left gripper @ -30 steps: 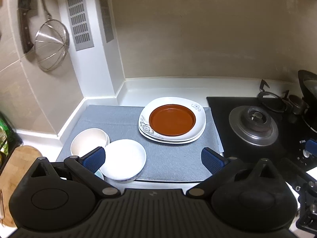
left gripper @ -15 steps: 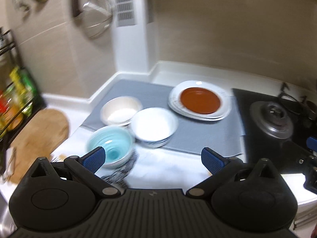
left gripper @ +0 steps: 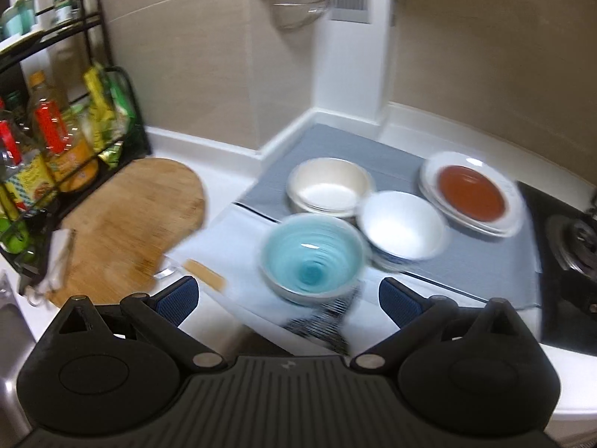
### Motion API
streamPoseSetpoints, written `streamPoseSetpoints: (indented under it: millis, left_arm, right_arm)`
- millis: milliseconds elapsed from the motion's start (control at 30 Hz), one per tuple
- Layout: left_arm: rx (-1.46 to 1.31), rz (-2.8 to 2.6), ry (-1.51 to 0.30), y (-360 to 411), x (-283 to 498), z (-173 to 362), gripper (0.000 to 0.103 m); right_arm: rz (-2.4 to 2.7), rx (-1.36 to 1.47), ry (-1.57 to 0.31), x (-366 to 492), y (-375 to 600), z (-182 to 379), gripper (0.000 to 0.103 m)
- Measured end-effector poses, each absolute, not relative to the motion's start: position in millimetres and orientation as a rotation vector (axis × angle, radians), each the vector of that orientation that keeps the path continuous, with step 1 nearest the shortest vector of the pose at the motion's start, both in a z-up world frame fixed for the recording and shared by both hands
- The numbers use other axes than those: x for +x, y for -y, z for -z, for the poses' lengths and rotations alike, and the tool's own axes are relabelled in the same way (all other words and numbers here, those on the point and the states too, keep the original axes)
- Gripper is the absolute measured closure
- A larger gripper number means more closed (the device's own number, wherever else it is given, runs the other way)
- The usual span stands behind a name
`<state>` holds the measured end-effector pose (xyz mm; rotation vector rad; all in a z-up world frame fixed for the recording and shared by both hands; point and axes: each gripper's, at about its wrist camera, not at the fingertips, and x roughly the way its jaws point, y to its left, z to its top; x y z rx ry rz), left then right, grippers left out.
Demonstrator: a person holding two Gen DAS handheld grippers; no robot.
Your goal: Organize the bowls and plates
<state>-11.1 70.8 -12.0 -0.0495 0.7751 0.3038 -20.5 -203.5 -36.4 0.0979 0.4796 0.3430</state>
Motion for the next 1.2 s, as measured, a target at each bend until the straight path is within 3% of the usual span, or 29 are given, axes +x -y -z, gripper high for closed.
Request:
streamPoseSetpoints:
  millis: [467, 1200]
  left_arm:
    - [-0.036, -0.282, -0.707, -165.9, 78.1, 9.8, 0.000]
    - [-0.179, -0.221, -1.037, -193.6, 225.2, 86.4, 0.000]
  right_arm:
    - [-0.308, 0.062, -0.510, 61.1, 110.5, 16.5, 0.010]
    - [-0.383, -0.044, -0.759, 244.5, 36.9, 42.0, 0.008]
